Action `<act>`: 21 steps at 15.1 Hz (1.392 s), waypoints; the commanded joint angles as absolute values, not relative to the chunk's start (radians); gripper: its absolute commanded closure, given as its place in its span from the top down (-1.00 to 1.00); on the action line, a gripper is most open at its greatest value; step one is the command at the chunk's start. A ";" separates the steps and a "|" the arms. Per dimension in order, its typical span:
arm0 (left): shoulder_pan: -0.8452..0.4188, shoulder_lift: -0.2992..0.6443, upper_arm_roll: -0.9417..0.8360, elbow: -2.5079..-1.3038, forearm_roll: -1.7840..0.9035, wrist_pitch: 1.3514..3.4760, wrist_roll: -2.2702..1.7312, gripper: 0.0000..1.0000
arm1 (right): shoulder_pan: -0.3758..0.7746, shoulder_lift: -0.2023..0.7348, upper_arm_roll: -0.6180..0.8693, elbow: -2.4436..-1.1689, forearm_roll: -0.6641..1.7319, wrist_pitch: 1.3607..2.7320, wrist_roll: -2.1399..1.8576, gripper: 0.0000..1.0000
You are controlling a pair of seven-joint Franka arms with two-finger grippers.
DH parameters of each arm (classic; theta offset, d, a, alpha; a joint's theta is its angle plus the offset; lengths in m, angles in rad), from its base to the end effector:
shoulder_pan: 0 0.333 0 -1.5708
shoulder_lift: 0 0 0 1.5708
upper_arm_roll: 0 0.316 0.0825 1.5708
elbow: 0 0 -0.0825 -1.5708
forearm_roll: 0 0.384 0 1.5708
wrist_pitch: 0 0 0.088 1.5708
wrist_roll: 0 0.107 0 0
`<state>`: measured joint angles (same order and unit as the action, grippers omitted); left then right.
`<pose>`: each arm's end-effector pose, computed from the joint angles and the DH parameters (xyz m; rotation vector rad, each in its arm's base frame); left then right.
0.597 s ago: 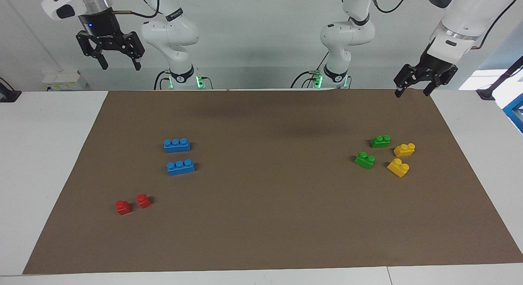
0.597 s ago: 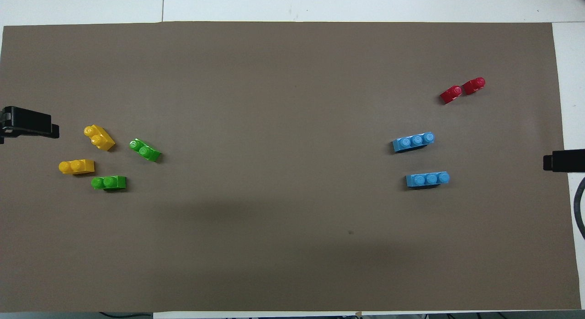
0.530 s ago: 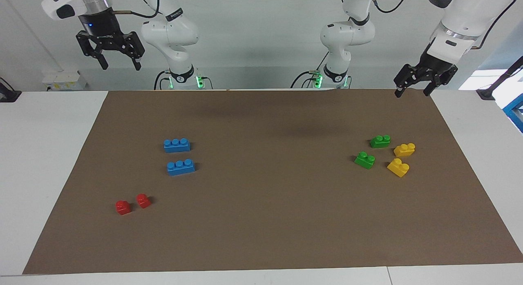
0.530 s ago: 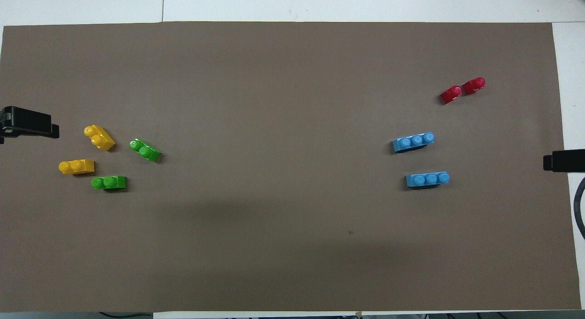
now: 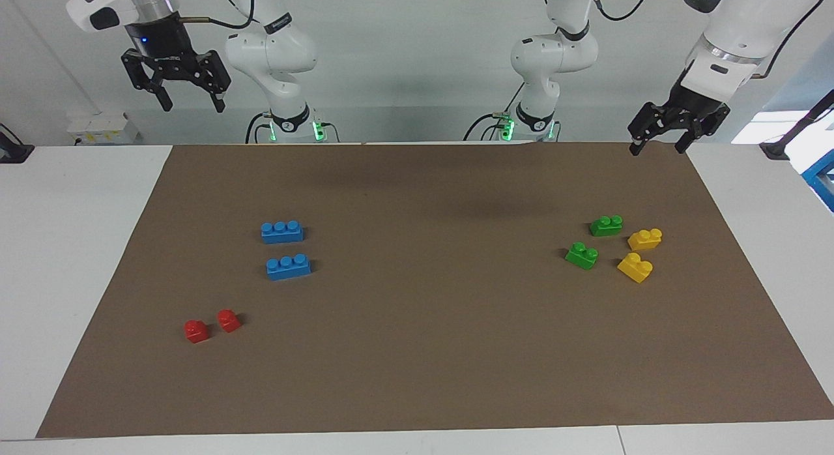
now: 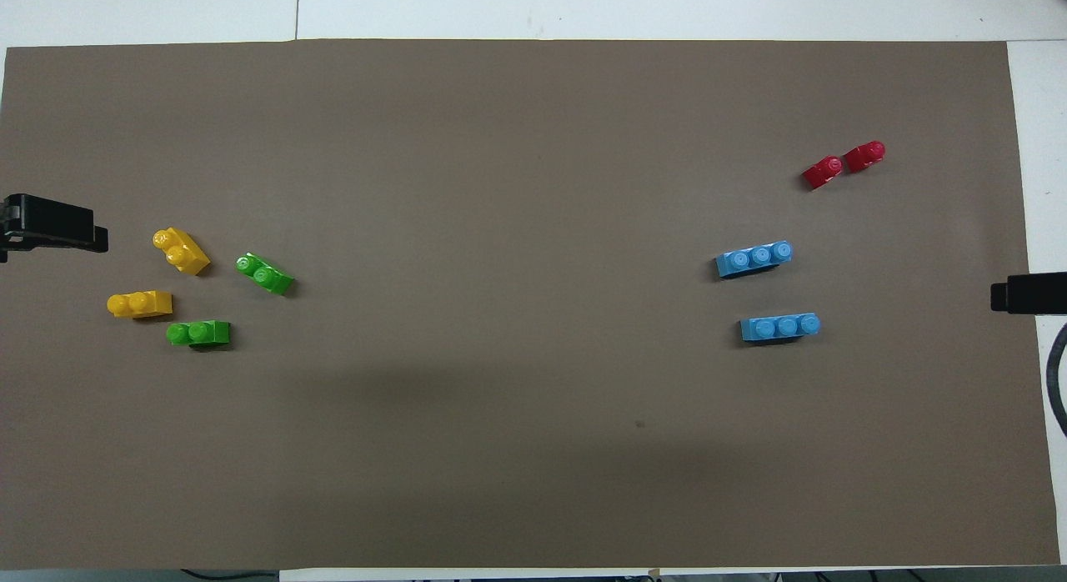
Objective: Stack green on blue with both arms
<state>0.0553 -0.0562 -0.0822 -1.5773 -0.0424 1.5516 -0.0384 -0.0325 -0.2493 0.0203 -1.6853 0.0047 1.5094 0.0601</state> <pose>0.5350 -0.0204 0.6503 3.1025 0.0157 0.0451 0.4670 -0.0037 0.6927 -3.1360 0.1134 -0.1151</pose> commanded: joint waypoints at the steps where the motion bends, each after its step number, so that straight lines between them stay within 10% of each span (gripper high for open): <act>1: 0.041 -0.055 -0.074 -1.563 -0.044 1.539 -0.038 1.00 | -0.043 -0.261 0.026 -1.700 0.000 1.508 0.066 1.00; 21: 0.018 -0.169 -0.080 -1.939 -0.058 1.865 -0.940 1.00 | -0.046 -0.279 -0.021 -1.687 0.002 1.506 0.066 1.00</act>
